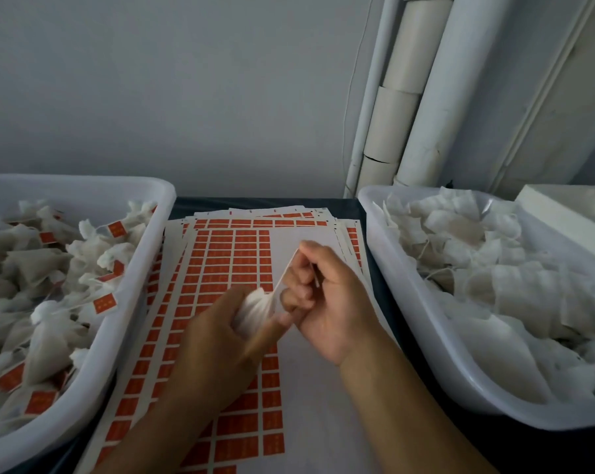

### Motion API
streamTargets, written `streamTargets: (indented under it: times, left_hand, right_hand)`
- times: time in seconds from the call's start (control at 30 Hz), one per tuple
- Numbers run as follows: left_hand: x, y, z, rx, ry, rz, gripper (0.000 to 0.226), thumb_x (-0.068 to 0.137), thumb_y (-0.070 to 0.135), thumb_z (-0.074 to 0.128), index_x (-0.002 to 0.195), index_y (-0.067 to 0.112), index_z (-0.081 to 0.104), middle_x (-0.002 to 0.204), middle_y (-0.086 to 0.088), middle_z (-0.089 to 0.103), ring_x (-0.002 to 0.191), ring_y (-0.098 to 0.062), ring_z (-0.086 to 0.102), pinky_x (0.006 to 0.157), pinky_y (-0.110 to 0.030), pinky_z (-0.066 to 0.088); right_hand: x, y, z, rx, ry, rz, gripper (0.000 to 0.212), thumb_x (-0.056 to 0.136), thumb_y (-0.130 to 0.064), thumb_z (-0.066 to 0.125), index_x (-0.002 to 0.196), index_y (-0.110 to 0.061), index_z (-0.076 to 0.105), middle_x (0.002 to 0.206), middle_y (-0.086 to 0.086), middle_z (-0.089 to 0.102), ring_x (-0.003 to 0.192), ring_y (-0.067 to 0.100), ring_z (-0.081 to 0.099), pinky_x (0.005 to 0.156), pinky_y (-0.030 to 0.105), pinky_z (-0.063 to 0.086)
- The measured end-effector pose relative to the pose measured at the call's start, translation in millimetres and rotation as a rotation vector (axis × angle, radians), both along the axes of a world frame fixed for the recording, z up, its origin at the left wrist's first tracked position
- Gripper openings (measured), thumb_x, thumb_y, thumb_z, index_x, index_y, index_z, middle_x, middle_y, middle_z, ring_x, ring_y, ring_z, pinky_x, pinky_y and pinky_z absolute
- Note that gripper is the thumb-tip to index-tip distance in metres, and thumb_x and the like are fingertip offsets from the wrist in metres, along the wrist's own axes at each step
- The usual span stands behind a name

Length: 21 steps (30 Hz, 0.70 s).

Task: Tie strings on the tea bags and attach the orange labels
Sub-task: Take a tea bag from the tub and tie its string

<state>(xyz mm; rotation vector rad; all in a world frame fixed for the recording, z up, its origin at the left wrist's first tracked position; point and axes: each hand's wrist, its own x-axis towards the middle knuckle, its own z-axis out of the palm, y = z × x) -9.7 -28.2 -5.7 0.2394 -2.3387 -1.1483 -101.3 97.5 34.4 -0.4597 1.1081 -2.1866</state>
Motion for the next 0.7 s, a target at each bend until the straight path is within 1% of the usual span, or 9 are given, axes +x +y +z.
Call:
streamTargets:
  times: [0.1, 0.17, 0.27, 0.33, 0.37, 0.43, 0.5, 0.6, 0.7]
  left_hand:
    - [-2, -4, -7, -0.124, -0.078, 0.040, 0.036, 0.074, 0.078, 0.047, 0.088, 0.046, 0.051, 0.071, 0.022, 0.059, 0.077, 0.013, 0.061, 0.044, -0.007, 0.043]
    - [-3, -6, -10, -0.152, -0.088, 0.060, 0.038, 0.076, 0.080, 0.040, 0.084, 0.045, 0.052, 0.071, 0.024, 0.058, 0.077, 0.011, 0.061, 0.046, -0.007, 0.040]
    - [-2, -6, -15, -0.136, -0.127, 0.074, 0.036, 0.077, 0.080, 0.034, 0.078, 0.047, 0.050, 0.074, 0.028, 0.056, 0.073, 0.006, 0.061, 0.055, -0.007, 0.040]
    - [-2, -5, -17, -0.120, -0.153, 0.060, 0.037, 0.081, 0.075, 0.033, 0.079, 0.043, 0.051, 0.074, 0.029, 0.054, 0.074, 0.006, 0.061, 0.056, -0.006, 0.040]
    - [-2, -5, -17, -0.141, -0.162, 0.062, 0.037, 0.083, 0.072, 0.031, 0.082, 0.040, 0.050, 0.077, 0.030, 0.053, 0.072, 0.003, 0.061, 0.057, -0.005, 0.039]
    - [-3, -4, -16, -0.216, -0.186, 0.081, 0.035, 0.085, 0.068, 0.027, 0.094, 0.041, 0.049, 0.089, 0.029, 0.051, 0.071, 0.001, 0.057, 0.063, -0.005, 0.038]
    - [-3, -4, -16, -0.256, -0.213, 0.084, 0.049, 0.085, 0.067, 0.025, 0.109, 0.036, 0.056, 0.104, 0.023, 0.055, 0.078, -0.001, 0.055, 0.068, -0.007, 0.038]
    - [-1, -3, -14, -0.196, -0.250, 0.033, 0.057, 0.082, 0.073, 0.035, 0.122, 0.038, 0.052, 0.115, 0.021, 0.055, 0.085, -0.003, 0.058, 0.068, -0.008, 0.042]
    - [2, -1, -6, 0.041, -0.157, -0.028, 0.053, 0.080, 0.074, 0.055, 0.125, 0.050, 0.043, 0.113, 0.029, 0.051, 0.094, 0.001, 0.060, 0.063, -0.009, 0.052]
  right_hand:
    - [-2, 5, 3, -0.051, 0.006, -0.027, 0.036, 0.102, -0.027, 0.055, 0.068, -0.018, 0.062, 0.063, -0.003, 0.051, 0.050, 0.006, 0.045, 0.048, 0.018, 0.042]
    - [1, 4, 4, 0.017, 0.075, -0.025, 0.035, 0.103, -0.031, 0.055, 0.072, -0.019, 0.062, 0.067, -0.002, 0.054, 0.055, 0.007, 0.049, 0.051, 0.018, 0.043]
    - [7, -3, 4, 0.178, 0.193, -0.054, 0.030, 0.101, -0.041, 0.056, 0.080, -0.021, 0.066, 0.087, 0.000, 0.068, 0.070, 0.010, 0.061, 0.062, 0.022, 0.051]
    - [11, -6, 5, 0.205, 0.207, -0.094, 0.031, 0.103, -0.039, 0.055, 0.080, -0.023, 0.069, 0.101, -0.001, 0.074, 0.080, 0.012, 0.071, 0.071, 0.025, 0.056]
    - [12, -7, 6, 0.195, 0.188, -0.129, 0.034, 0.104, -0.036, 0.054, 0.078, -0.024, 0.071, 0.102, 0.000, 0.075, 0.083, 0.013, 0.073, 0.074, 0.025, 0.057]
    - [13, -6, 7, 0.161, 0.135, -0.208, 0.038, 0.105, -0.031, 0.054, 0.073, -0.025, 0.074, 0.094, 0.002, 0.076, 0.083, 0.012, 0.074, 0.075, 0.023, 0.057]
    - [14, -6, 8, 0.148, 0.125, -0.245, 0.040, 0.105, -0.029, 0.054, 0.071, -0.025, 0.075, 0.090, 0.003, 0.076, 0.081, 0.012, 0.074, 0.074, 0.022, 0.057]
    - [13, -6, 8, 0.147, 0.159, -0.246, 0.041, 0.105, -0.028, 0.053, 0.072, -0.024, 0.076, 0.088, 0.004, 0.075, 0.082, 0.014, 0.074, 0.074, 0.023, 0.057]
    - [11, -4, 7, 0.144, 0.230, -0.245, 0.037, 0.105, -0.030, 0.053, 0.076, -0.023, 0.076, 0.090, 0.006, 0.075, 0.084, 0.016, 0.073, 0.076, 0.025, 0.057]
